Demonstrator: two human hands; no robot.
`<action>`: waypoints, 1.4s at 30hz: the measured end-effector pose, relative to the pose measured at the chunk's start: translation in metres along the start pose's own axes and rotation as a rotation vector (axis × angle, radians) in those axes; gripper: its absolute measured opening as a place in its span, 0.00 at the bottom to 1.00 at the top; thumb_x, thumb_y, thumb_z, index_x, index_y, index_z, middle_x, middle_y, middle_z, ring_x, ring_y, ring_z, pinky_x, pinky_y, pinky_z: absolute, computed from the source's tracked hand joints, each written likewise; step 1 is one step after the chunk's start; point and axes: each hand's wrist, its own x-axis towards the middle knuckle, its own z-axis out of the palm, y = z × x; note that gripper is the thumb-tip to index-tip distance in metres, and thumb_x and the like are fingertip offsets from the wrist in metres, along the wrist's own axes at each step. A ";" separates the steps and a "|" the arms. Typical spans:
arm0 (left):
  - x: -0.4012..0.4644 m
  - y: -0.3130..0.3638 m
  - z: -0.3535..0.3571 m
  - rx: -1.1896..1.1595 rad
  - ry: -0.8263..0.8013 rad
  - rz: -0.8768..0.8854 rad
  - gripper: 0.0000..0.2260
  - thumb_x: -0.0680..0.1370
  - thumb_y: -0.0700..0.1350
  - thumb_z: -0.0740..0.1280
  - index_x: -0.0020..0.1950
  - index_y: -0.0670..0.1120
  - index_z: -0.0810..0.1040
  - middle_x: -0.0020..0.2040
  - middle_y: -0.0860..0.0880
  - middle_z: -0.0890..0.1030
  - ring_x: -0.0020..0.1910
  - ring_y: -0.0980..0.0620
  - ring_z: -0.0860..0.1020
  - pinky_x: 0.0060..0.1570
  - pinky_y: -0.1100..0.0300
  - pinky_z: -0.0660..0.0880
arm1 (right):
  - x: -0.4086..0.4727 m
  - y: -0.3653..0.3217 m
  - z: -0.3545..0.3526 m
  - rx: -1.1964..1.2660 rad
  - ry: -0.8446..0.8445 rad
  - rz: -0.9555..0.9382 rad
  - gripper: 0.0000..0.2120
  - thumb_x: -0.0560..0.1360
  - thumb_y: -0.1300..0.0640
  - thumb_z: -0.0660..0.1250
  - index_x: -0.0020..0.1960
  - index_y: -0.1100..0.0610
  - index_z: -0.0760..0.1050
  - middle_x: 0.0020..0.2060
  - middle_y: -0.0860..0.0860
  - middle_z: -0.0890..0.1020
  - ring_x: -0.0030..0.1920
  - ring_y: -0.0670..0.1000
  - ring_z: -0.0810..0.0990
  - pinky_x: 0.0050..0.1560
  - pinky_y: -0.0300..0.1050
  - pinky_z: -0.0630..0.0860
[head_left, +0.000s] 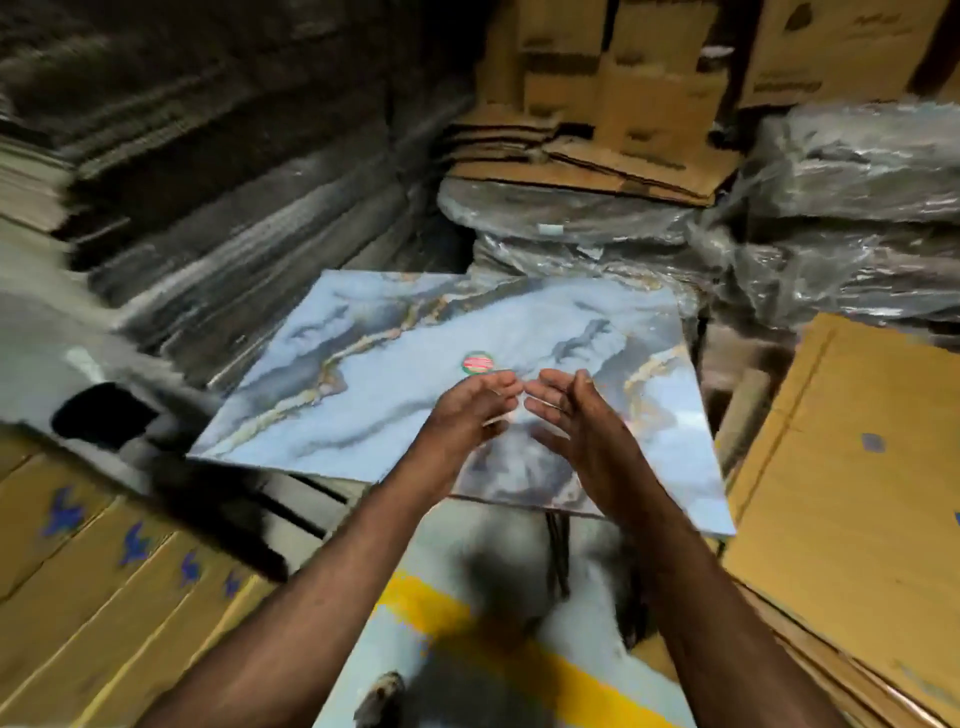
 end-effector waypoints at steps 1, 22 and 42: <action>-0.011 0.012 -0.031 0.024 0.071 0.027 0.07 0.81 0.41 0.64 0.56 0.48 0.78 0.55 0.47 0.82 0.53 0.53 0.78 0.60 0.55 0.72 | 0.011 0.003 0.032 -0.046 -0.066 -0.004 0.25 0.75 0.38 0.55 0.63 0.52 0.74 0.59 0.50 0.82 0.58 0.48 0.80 0.58 0.46 0.76; -0.196 0.077 -0.572 0.152 0.994 0.329 0.11 0.82 0.38 0.61 0.52 0.50 0.82 0.55 0.48 0.83 0.52 0.56 0.79 0.51 0.63 0.73 | 0.100 0.169 0.579 -0.369 -0.576 -0.072 0.09 0.83 0.59 0.59 0.58 0.52 0.76 0.56 0.52 0.82 0.55 0.47 0.81 0.53 0.43 0.76; -0.317 0.079 -0.697 0.344 1.671 0.193 0.17 0.78 0.40 0.63 0.67 0.44 0.74 0.62 0.46 0.78 0.60 0.49 0.77 0.64 0.50 0.74 | 0.158 0.205 0.745 -0.653 -0.635 -0.234 0.40 0.79 0.56 0.68 0.81 0.49 0.47 0.79 0.53 0.59 0.76 0.54 0.63 0.75 0.57 0.61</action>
